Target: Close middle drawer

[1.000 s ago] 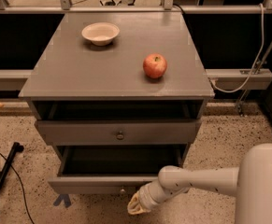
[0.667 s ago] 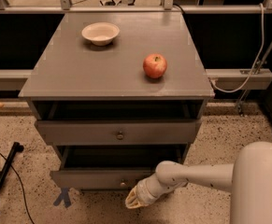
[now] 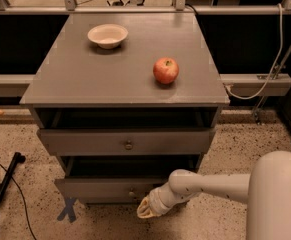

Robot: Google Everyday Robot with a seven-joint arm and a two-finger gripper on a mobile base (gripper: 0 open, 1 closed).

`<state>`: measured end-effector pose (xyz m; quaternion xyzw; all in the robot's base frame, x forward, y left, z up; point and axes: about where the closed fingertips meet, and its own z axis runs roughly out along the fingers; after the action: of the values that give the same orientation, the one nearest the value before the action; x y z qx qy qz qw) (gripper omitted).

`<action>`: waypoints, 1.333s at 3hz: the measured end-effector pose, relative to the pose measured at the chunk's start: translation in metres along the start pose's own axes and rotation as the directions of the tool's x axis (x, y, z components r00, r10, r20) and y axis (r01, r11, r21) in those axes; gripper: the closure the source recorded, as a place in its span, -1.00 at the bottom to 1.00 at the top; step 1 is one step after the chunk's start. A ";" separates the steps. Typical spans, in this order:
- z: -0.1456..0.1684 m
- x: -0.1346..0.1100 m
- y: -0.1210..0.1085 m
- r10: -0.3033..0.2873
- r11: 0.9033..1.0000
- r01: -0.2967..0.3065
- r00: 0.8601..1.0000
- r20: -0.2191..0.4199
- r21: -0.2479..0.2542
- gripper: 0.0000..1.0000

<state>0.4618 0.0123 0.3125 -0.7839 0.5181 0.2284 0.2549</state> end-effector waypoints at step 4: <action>-0.035 0.020 0.026 0.081 0.996 -0.079 0.996 -0.045 0.031 1.00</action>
Offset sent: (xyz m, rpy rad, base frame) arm -0.0311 -0.0668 0.0191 -0.0852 0.0272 -0.1267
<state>0.4484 -0.0321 0.3229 -0.7638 0.5580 0.2128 0.2448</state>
